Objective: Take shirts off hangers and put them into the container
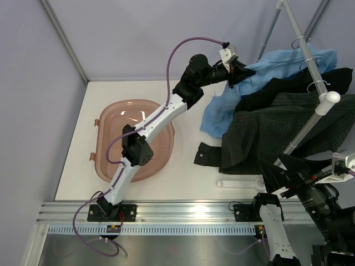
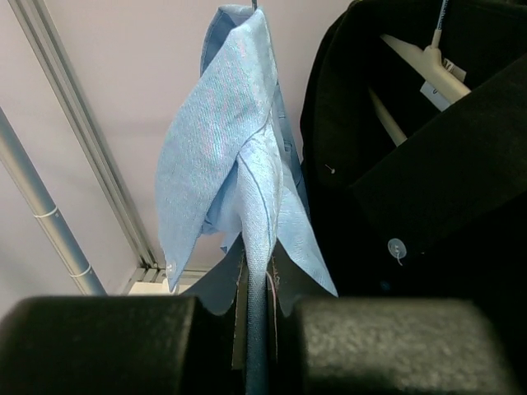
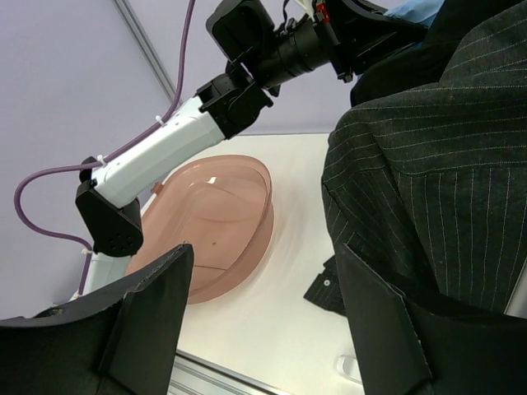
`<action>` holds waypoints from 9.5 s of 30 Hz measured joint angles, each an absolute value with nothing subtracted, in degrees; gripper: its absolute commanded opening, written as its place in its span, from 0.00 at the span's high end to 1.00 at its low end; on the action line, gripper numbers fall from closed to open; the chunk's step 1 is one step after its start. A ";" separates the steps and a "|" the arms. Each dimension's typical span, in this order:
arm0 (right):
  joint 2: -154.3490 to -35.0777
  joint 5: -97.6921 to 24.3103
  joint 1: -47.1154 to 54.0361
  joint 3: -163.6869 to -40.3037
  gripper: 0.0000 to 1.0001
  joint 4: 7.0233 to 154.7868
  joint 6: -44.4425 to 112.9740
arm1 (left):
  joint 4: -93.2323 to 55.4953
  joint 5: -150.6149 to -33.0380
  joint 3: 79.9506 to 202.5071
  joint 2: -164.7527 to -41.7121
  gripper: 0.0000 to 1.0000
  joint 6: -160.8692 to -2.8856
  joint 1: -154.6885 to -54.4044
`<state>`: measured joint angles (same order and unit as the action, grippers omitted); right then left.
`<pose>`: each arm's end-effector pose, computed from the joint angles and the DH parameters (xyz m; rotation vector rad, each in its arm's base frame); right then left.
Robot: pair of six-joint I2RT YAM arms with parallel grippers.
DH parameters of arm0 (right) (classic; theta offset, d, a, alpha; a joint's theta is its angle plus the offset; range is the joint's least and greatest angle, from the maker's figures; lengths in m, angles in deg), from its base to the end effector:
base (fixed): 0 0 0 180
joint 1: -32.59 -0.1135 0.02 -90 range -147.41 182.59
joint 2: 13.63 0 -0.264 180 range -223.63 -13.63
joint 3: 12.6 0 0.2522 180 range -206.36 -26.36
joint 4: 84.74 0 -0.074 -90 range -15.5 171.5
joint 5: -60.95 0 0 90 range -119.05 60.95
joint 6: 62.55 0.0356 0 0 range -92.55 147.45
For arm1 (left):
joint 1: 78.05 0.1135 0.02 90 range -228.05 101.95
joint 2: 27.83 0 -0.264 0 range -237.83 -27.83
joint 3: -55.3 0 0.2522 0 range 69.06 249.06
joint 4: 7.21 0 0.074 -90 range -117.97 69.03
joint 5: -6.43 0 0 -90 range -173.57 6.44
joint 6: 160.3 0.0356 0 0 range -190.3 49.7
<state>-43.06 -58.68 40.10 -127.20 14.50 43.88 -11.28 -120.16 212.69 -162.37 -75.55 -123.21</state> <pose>-0.0810 0.0284 0.5026 -0.1057 1.5216 0.5099 0.3620 -0.3941 0.4326 0.9852 0.9944 -1.1359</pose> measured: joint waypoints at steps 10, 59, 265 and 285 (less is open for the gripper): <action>-43.57 -58.70 40.16 -126.39 0.24 14.50 43.79 | 2.58 -119.95 203.08 -159.35 1.00 -85.39 -122.23; -60.70 -72.99 40.20 -119.37 0.39 48.20 56.66 | -35.17 -103.84 163.51 -101.69 1.00 -85.72 -118.19; -78.36 -13.54 -13.80 -127.15 0.14 38.82 35.00 | -50.88 -100.23 161.11 -91.35 1.00 -79.10 -122.80; -73.82 -18.81 -13.80 -126.41 0.00 36.29 27.62 | -74.01 -92.03 172.63 -77.98 1.00 -74.29 -122.76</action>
